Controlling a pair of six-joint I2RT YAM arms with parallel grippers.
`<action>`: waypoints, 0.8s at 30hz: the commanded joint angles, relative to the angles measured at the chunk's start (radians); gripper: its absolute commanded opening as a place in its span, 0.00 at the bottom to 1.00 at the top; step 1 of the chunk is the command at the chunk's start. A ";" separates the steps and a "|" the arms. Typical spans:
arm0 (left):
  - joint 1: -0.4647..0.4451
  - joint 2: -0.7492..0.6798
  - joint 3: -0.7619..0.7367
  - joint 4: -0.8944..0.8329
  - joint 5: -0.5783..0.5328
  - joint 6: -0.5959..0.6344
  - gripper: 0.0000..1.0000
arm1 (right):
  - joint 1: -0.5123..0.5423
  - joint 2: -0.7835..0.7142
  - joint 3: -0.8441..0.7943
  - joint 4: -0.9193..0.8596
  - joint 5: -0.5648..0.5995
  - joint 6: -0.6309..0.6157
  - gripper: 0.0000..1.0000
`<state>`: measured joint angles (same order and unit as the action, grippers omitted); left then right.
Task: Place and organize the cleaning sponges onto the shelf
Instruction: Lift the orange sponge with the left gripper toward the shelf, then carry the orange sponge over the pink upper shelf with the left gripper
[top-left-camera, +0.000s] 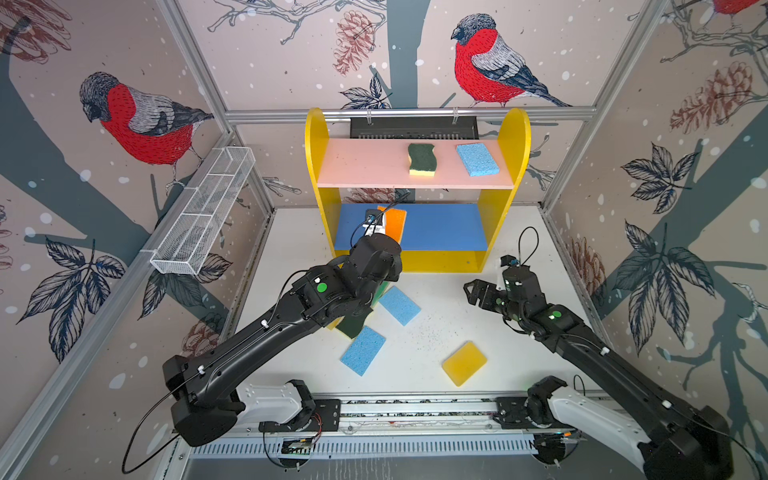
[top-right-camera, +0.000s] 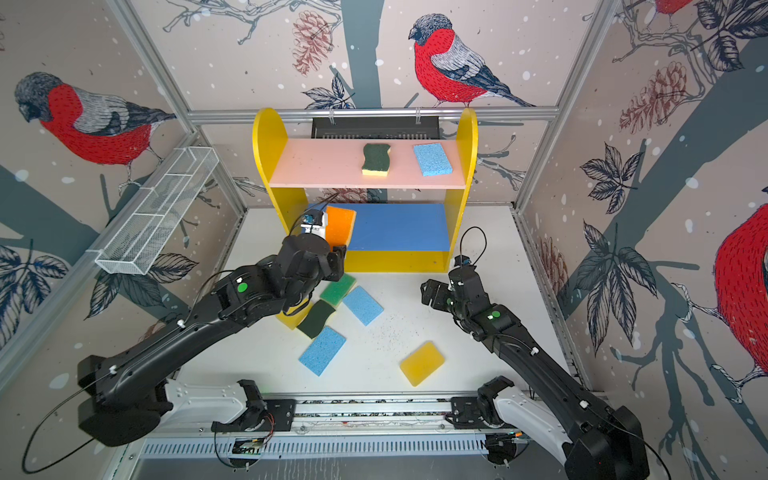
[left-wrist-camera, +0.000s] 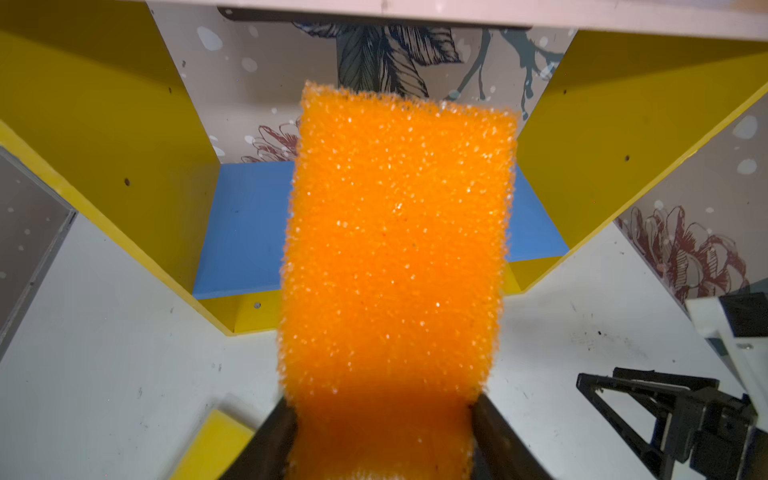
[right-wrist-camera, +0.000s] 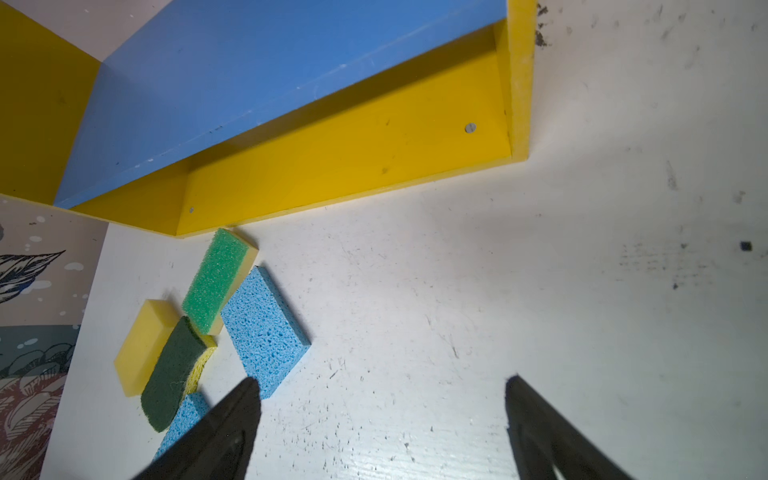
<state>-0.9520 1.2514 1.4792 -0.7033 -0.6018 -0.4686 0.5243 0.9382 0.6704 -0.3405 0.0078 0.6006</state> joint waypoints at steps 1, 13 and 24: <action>0.009 0.005 0.064 -0.011 -0.072 0.062 0.55 | 0.019 -0.004 0.028 -0.034 0.060 -0.049 0.92; 0.168 0.111 0.274 0.073 -0.012 0.244 0.54 | 0.138 0.006 0.095 -0.057 0.164 -0.141 0.92; 0.337 0.275 0.466 0.099 0.137 0.309 0.53 | 0.144 0.010 0.158 -0.055 0.174 -0.224 0.92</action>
<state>-0.6407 1.5032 1.9121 -0.6506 -0.5232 -0.1856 0.6666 0.9504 0.8120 -0.3973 0.1631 0.4171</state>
